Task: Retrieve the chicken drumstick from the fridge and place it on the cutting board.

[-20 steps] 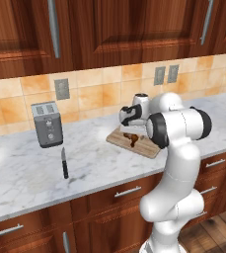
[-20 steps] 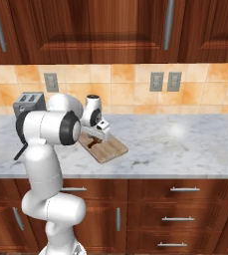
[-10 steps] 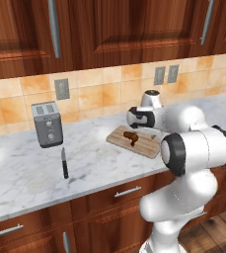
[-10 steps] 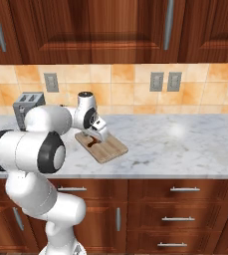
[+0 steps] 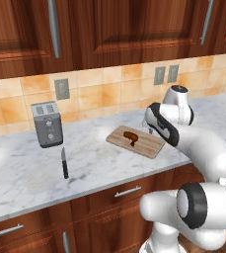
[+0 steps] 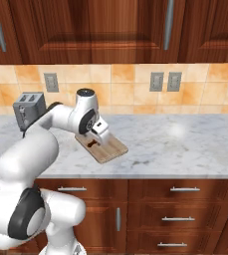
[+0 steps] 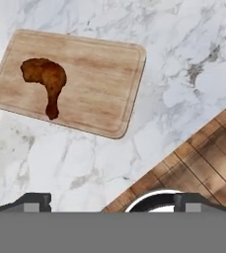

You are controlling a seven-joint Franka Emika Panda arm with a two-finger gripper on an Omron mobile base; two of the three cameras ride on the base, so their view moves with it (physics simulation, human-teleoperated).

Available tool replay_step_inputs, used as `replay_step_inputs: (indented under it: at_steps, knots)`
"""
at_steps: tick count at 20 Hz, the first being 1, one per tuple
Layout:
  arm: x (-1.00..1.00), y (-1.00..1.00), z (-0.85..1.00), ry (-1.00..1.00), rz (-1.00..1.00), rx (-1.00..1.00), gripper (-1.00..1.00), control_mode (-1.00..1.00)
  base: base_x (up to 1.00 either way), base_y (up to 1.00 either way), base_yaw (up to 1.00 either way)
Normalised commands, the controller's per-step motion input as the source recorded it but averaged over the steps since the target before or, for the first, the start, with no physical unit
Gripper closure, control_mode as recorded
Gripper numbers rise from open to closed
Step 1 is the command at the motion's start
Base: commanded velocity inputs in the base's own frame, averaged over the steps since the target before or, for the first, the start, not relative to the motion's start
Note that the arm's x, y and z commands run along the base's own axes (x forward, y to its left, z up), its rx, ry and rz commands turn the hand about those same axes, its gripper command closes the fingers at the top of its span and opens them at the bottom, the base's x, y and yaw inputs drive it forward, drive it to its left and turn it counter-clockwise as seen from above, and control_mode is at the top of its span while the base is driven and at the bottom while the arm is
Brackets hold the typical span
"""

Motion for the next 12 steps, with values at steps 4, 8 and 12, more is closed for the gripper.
replay_step_inputs:
  at_steps: [4, 8, 12]
  knots:
    - [-0.8, 0.29, 0.39, -0.15, -0.03, -0.07, -1.0, -1.0, 0.0, 0.0, 0.0]
    - [-0.5, 0.33, 0.33, -0.08, -0.04, -0.08, -1.0, -1.0, 0.0, 0.0, 0.0]
    - [-0.37, 0.43, 0.28, -0.04, -0.07, -0.1, -1.0, -1.0, 0.0, 0.0, 0.0]
